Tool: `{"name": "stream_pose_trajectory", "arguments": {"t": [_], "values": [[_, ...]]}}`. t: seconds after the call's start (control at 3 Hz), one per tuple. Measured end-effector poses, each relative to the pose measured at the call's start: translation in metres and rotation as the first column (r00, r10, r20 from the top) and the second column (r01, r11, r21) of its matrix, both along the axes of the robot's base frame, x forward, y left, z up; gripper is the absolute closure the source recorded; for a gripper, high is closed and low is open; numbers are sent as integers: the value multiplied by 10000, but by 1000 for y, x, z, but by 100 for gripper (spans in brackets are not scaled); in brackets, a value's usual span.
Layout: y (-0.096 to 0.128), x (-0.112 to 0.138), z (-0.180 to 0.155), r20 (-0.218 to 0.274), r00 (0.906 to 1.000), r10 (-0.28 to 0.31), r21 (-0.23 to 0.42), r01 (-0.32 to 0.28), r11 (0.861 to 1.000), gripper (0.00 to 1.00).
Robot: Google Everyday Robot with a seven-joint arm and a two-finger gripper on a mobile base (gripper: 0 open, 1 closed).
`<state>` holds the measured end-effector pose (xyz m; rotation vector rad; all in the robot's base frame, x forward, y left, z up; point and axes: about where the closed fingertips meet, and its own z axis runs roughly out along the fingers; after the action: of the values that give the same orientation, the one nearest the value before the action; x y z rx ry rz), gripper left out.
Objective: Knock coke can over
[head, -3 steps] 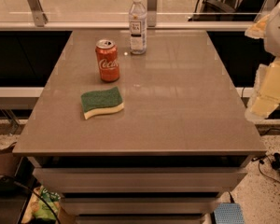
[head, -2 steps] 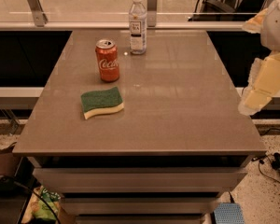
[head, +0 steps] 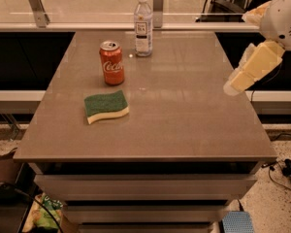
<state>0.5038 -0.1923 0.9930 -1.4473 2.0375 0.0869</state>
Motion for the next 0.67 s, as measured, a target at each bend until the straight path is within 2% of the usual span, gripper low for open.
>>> {"name": "stream_pose_trajectory", "arguments": {"t": [0.33,0.67], "values": [[12,21,-4,177,9998,24,1101,-43,9939,0],[31,33,-8,187,9995,257,1765,-286,9839,0]]}}
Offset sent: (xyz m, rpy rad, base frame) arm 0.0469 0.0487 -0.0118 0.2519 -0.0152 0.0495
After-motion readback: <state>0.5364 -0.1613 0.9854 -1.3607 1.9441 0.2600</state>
